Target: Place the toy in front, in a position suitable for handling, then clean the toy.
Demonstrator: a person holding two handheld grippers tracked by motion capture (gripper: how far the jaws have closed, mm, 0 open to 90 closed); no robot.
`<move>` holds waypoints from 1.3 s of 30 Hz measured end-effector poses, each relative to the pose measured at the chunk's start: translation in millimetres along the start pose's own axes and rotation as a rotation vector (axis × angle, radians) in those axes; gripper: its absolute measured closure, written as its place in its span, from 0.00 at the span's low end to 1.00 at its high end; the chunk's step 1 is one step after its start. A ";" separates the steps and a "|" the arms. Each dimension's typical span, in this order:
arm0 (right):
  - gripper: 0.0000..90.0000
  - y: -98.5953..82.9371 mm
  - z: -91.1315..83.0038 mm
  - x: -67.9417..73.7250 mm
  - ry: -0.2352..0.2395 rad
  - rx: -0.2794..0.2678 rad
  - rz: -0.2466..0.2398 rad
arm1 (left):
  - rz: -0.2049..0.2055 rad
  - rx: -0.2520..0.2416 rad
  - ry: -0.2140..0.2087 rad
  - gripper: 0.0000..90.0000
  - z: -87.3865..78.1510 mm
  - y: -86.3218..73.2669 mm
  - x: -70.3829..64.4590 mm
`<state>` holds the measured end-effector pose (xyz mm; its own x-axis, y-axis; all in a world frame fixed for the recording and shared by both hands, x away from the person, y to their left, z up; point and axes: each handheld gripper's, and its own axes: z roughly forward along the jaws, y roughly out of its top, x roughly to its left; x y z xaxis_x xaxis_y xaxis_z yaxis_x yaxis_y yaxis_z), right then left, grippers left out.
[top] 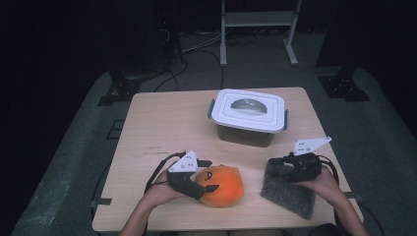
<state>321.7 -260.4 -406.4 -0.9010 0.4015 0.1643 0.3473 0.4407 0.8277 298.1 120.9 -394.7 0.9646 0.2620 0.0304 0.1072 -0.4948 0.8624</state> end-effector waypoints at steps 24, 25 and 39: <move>0.44 54.4 0.0 -7.0 -0.042 -0.028 -0.069 | -0.118 -0.022 0.148 0.11 -46.2 -26.1 11.4; 0.44 56.9 0.5 -6.8 -0.043 -0.028 -0.074 | -0.117 -0.018 0.156 0.11 -48.9 -28.6 10.8; 0.42 86.4 6.6 -16.2 -0.054 -0.042 -0.094 | -0.139 -0.022 0.221 0.10 -66.4 -46.1 11.1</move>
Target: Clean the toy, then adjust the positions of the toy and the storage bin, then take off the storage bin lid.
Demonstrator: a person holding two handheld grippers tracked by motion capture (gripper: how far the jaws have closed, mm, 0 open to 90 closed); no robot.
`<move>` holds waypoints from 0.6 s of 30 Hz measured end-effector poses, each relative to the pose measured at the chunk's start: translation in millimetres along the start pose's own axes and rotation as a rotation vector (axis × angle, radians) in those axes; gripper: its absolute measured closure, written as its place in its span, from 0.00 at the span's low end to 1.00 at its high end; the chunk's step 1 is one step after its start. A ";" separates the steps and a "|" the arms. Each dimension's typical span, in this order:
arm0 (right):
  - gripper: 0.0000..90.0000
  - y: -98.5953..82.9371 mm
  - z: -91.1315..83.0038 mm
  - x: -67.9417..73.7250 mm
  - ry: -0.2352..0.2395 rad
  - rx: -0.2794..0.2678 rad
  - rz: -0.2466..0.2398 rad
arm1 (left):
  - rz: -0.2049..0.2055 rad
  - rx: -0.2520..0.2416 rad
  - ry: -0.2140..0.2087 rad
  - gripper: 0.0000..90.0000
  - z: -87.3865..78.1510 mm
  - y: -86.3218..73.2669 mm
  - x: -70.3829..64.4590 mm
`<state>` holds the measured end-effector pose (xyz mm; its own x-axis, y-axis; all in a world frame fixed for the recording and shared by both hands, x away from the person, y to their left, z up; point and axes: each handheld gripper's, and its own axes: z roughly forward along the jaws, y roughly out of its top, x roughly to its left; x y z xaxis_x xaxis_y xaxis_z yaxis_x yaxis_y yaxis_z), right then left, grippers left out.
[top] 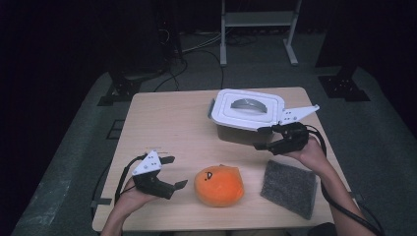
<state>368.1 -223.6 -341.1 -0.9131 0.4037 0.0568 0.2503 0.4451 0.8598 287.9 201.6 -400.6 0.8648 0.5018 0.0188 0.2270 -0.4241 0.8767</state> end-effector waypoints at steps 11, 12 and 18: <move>0.41 7.9 5.2 -5.5 0.003 0.010 -0.005 | 0.016 -0.018 0.004 0.09 -1.7 2.4 -1.3; 0.41 8.4 5.8 -5.5 0.003 0.009 -0.006 | 0.017 -0.016 0.005 0.09 -1.8 2.4 -0.7; 0.41 14.5 6.0 -8.9 0.000 0.004 -0.013 | 0.017 -0.021 0.011 0.09 -3.2 1.0 1.8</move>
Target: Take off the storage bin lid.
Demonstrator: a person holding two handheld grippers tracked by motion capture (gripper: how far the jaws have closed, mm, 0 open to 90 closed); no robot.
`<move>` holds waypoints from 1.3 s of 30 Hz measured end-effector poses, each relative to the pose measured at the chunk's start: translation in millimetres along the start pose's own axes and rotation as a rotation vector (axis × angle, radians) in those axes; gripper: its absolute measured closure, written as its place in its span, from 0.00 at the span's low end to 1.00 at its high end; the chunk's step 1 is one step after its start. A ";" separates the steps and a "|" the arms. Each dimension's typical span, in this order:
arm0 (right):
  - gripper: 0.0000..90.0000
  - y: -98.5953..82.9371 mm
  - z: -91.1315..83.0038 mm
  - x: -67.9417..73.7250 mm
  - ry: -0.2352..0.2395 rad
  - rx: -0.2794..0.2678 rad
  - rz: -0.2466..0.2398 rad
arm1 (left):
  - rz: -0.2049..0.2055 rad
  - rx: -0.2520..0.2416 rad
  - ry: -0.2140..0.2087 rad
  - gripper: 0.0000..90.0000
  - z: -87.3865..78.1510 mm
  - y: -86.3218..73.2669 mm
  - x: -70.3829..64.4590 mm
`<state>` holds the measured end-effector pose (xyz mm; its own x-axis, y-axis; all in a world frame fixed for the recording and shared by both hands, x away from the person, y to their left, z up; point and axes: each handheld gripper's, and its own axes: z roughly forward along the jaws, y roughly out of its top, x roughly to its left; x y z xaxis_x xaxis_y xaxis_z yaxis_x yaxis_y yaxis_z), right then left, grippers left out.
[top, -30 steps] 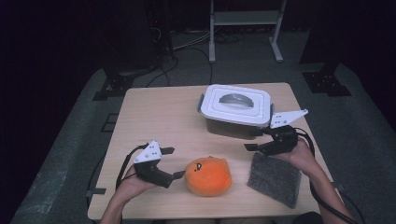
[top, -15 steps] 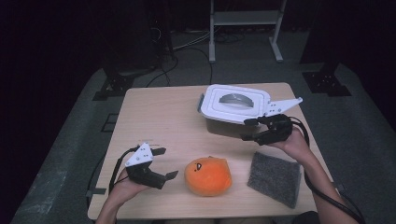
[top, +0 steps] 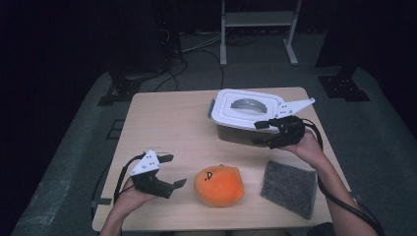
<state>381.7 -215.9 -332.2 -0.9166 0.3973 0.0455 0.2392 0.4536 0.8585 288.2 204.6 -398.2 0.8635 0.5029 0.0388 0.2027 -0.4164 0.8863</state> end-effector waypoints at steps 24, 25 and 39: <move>0.41 18.9 7.1 -19.2 -0.017 0.007 -0.010 | -0.001 -0.010 -0.005 0.09 0.8 -0.7 2.5; 0.41 21.1 7.4 -22.0 -0.019 0.002 -0.011 | -0.001 -0.010 -0.006 0.09 0.6 -0.8 2.6; 0.40 31.2 8.7 -47.9 -0.039 0.000 -0.017 | 0.006 -0.019 -0.009 0.09 3.6 -0.5 5.6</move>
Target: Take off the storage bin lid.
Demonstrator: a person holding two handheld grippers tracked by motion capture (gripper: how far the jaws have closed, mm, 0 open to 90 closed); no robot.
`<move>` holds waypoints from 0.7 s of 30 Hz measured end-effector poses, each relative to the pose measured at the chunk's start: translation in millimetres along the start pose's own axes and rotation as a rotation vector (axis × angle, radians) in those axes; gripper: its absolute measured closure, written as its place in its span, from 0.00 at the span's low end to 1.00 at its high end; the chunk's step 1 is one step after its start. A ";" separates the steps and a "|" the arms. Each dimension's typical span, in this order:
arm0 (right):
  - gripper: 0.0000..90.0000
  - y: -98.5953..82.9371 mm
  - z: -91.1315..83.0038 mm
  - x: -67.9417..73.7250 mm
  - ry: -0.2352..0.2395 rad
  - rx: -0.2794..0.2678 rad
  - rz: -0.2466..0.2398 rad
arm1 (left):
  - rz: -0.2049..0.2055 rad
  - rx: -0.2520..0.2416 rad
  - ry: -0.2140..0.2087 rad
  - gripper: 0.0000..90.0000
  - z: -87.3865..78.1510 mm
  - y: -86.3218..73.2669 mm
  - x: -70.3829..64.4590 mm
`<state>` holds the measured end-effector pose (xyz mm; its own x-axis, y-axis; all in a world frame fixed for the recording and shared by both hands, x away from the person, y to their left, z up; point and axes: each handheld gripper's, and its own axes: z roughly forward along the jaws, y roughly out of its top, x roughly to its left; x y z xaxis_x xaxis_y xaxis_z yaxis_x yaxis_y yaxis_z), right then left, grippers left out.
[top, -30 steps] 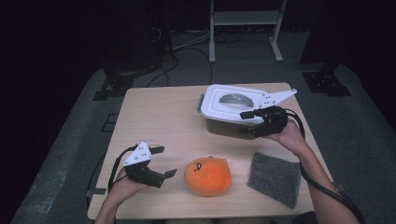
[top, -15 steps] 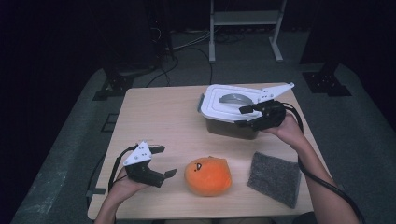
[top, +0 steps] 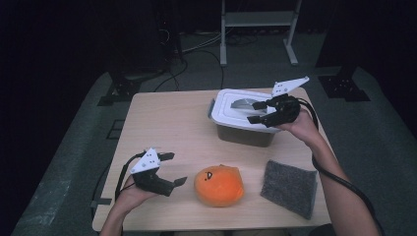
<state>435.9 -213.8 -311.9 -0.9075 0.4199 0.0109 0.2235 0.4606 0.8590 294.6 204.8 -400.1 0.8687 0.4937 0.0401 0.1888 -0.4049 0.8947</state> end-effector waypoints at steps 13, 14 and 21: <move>0.39 5.7 5.1 -28.5 -0.027 0.004 0.003 | -0.016 -0.007 0.003 0.09 -1.9 -2.3 4.6; 0.39 5.7 5.9 -30.2 -0.030 0.005 0.004 | -0.016 -0.007 0.003 0.09 -1.9 -2.4 4.9; 0.38 -0.7 16.0 -41.5 -0.044 -0.019 0.019 | -0.014 -0.010 0.000 0.09 -2.4 -2.5 4.8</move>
<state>479.1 -219.1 -321.2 -0.8864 0.4628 0.0049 0.2331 0.4371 0.8687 297.3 210.0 -401.1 0.8662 0.4989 0.0276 0.1962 -0.3903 0.8996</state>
